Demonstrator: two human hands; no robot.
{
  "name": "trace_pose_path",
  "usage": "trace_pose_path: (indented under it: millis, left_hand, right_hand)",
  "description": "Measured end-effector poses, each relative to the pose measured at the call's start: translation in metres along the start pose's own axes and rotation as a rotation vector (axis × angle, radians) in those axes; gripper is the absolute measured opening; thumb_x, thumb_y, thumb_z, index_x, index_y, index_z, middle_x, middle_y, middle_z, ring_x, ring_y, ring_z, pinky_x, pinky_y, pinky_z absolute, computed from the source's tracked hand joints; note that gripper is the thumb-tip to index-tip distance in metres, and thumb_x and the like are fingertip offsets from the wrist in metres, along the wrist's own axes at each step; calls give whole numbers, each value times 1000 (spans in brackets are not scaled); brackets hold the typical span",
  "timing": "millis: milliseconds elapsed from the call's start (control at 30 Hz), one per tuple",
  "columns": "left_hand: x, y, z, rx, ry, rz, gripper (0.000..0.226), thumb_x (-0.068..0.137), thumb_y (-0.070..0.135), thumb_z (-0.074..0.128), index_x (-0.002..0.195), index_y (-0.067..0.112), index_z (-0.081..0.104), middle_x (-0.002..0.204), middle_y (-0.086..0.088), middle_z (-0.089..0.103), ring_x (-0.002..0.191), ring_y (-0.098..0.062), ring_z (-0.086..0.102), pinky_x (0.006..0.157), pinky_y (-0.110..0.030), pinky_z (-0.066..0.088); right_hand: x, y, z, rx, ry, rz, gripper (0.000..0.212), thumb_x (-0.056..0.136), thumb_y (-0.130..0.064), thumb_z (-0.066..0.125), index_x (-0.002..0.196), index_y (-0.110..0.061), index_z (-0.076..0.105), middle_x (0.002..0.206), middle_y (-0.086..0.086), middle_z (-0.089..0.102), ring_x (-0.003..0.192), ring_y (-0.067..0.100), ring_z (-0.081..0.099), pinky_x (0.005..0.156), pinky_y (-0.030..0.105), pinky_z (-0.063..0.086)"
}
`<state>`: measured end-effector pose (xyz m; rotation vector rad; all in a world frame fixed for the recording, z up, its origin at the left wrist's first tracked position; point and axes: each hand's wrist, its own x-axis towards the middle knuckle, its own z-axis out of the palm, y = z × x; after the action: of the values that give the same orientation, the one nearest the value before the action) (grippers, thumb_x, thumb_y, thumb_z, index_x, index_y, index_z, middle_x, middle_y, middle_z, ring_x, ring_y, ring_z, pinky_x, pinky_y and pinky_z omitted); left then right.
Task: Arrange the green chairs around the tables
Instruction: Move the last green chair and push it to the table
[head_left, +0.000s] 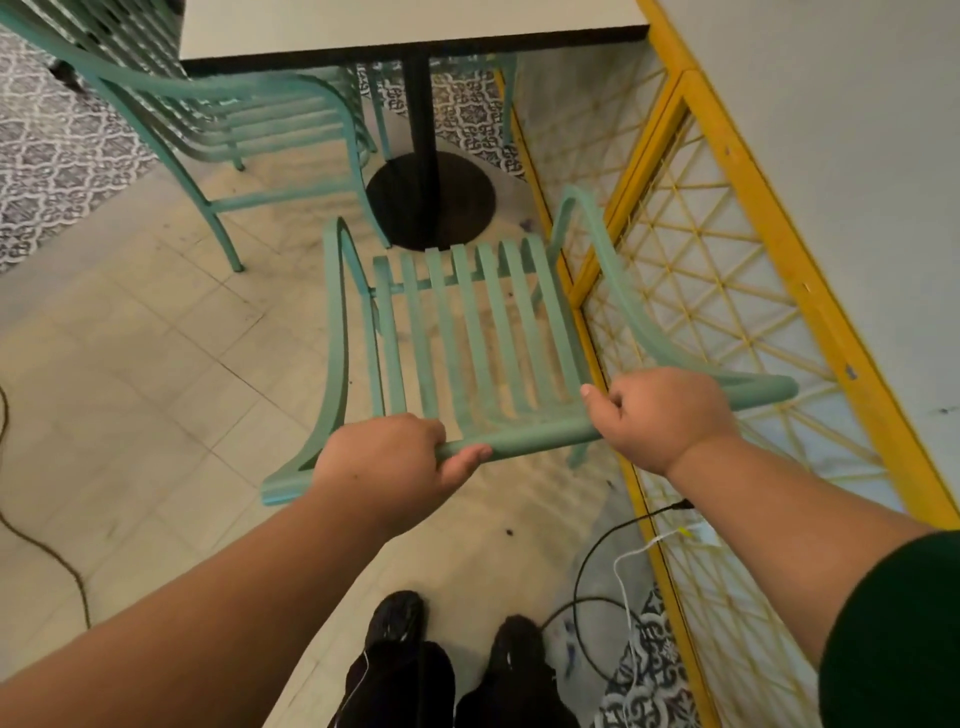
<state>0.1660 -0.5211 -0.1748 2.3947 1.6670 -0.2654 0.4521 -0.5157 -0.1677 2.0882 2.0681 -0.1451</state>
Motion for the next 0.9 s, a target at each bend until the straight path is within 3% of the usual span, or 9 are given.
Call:
trace_pose_path:
  millis: [267, 567, 700, 900]
  left_hand:
    - [10, -5, 6, -11, 28, 19, 90, 64, 104, -1, 65, 31, 53, 54, 9, 55, 47, -9, 54, 45, -30, 51]
    - [43, -19, -4, -10, 59, 27, 92, 63, 105, 0, 64, 31, 55, 52, 8, 56, 46, -8, 54, 41, -28, 49]
    - [58, -28, -12, -4, 76, 40, 92, 62, 105, 0, 63, 31, 55, 50, 9, 55, 45, -5, 53, 37, -24, 35]
    - [89, -41, -24, -27, 58, 49, 91, 61, 105, 2, 67, 31, 56, 55, 9, 58, 50, -7, 56, 41, -24, 42]
  right_hand:
    - [8, -2, 3, -34, 49, -11, 68, 96, -60, 29, 52, -14, 54, 47, -1, 46, 44, 17, 41, 45, 27, 21]
    - [43, -2, 2, 2, 119, -48, 72, 92, -62, 19, 50, -15, 54, 46, -1, 47, 44, 17, 44, 44, 28, 25]
    - [62, -4, -1, 8, 139, -58, 70, 92, -61, 18, 50, -16, 53, 45, -2, 46, 42, 18, 44, 44, 26, 25]
    - [95, -7, -6, 32, 177, -55, 74, 79, -64, 4, 51, -16, 53, 47, -1, 49, 45, 19, 46, 45, 27, 27]
